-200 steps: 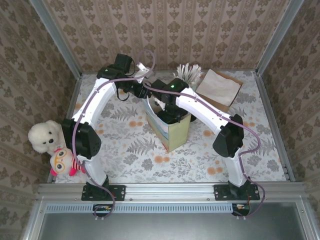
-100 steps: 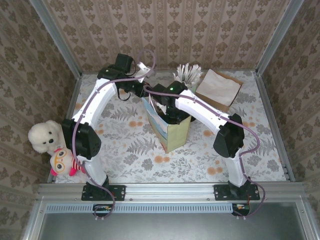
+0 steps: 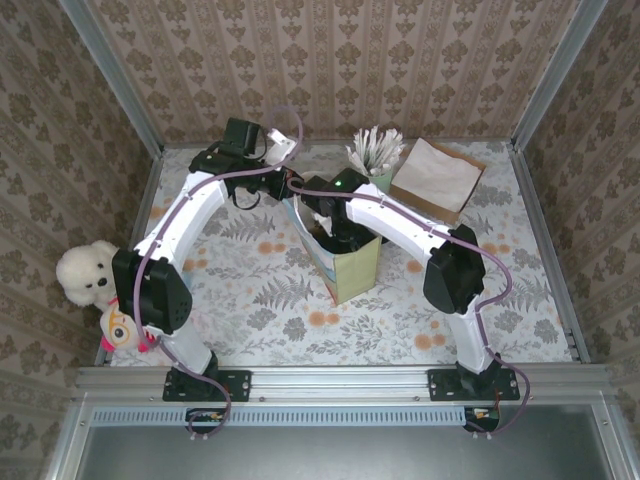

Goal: Pack the takeout coffee

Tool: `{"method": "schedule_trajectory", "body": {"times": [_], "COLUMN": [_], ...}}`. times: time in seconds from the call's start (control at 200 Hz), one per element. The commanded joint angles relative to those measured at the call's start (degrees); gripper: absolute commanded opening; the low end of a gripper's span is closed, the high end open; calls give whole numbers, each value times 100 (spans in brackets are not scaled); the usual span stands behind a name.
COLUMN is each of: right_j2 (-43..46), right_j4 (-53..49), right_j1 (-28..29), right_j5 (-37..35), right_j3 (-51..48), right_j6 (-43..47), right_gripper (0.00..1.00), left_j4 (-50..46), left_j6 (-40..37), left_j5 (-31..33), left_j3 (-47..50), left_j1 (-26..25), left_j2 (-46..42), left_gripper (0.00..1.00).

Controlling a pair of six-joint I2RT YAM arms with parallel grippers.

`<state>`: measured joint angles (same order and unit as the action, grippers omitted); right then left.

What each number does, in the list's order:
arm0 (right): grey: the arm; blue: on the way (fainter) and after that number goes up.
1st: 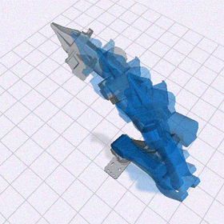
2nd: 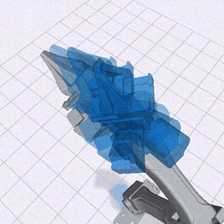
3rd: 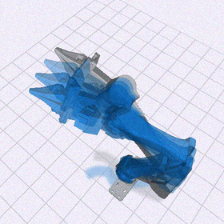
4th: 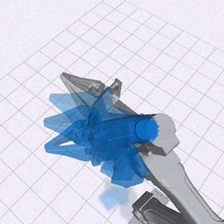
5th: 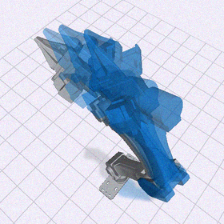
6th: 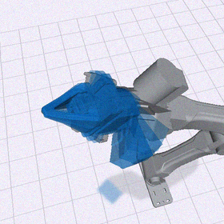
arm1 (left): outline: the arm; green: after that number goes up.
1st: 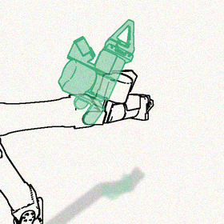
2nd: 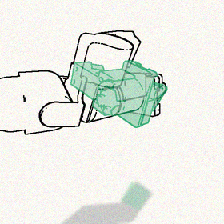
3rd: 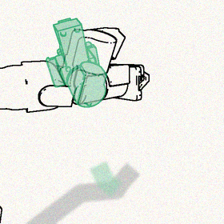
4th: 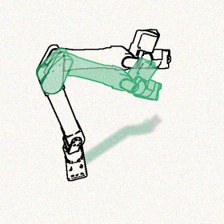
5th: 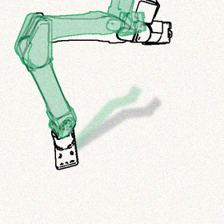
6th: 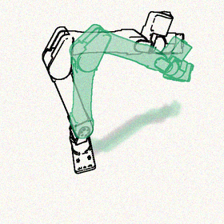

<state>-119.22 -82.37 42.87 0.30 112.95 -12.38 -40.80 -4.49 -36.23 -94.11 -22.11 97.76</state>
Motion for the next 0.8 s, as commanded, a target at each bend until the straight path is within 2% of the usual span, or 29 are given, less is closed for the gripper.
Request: {"method": "schedule_trajectory", "body": {"times": [0.0,0.235,0.795], "right_j2": [-66,-44,-14], "right_j4": [-107,-201,-57], "right_j1": [-29,-30,-21], "right_j5": [59,-98,-345], "right_j3": [-89,-114,-142], "right_j6": [-98,-128,-164], "right_gripper": [53,52,52], "left_j4": [204,206,-210], "left_j6": [80,70,-103], "left_j5": [-97,80,-20], "left_j3": [50,19,-181], "left_j1": [-4,-4,6], "left_j2": [-166,-183,-116], "left_gripper": [0,0,0]}}
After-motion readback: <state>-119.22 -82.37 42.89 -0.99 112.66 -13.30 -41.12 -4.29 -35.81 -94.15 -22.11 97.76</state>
